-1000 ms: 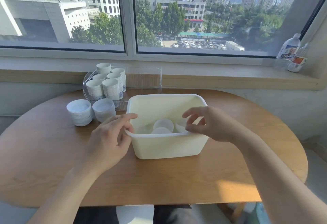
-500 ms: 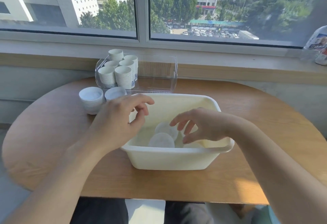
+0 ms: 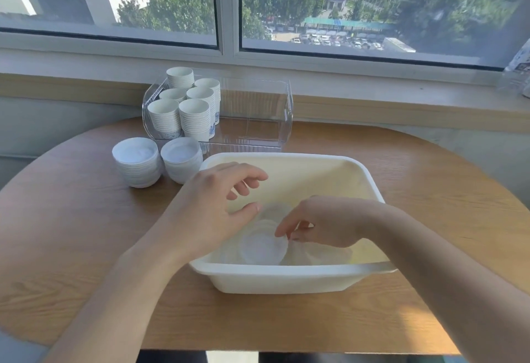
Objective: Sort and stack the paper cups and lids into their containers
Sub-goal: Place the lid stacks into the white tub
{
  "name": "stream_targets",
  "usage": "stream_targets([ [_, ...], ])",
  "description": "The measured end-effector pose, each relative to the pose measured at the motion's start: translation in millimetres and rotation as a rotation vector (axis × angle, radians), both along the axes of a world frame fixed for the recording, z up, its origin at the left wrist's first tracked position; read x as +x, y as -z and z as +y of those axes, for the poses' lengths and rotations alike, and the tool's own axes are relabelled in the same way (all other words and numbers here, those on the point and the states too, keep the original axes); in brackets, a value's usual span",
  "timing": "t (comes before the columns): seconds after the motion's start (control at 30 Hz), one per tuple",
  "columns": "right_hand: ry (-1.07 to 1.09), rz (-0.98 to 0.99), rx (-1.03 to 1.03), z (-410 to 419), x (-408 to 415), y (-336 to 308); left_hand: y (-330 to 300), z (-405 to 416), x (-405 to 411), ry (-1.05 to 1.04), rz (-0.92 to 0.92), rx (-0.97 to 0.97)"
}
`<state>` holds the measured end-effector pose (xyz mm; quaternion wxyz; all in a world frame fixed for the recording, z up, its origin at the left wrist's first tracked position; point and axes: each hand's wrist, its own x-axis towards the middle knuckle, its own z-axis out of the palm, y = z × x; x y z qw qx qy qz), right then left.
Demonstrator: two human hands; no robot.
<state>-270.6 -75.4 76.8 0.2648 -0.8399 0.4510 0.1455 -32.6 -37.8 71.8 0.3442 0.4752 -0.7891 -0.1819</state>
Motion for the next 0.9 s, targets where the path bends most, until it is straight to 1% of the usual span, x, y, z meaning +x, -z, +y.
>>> stream_targets([
  [0.1, 0.076, -0.15, -0.13, -4, -3, 0, 2, 0, 0, -0.02, 0.062, 0.01],
  [0.17, 0.159, -0.292, -0.177, -7, -7, -1, 2, 0, 1, -0.026, 0.092, 0.0],
  [0.3, 0.325, -0.598, -0.104, -11, -11, -3, -2, 2, 1, -0.006, 0.101, 0.015],
  [0.37, 0.374, -0.691, -0.032, -10, -12, -6, -3, 2, 2, -0.001, 0.105, 0.051],
  [0.43, 0.352, -0.739, 0.034, -9, -12, -8, -3, 2, 3, -0.01, 0.078, 0.082],
  [0.5, 0.295, -0.747, 0.099, -7, -13, -9, -2, 2, 3, -0.038, 0.058, 0.076],
  [0.6, 0.241, -0.718, 0.139, -6, -14, -9, -2, 2, 2, -0.086, 0.09, 0.052],
  [0.73, 0.293, -0.693, 0.098, -7, -13, -6, -2, 4, 2, -0.113, 0.078, 0.061],
  [0.8, 0.295, -0.595, 0.003, -7, -13, -3, -3, 5, 1, -0.125, 0.049, 0.052],
  [0.9, 0.228, -0.349, -0.115, -7, -13, 0, -3, 6, 1, -0.131, -0.013, 0.049],
])
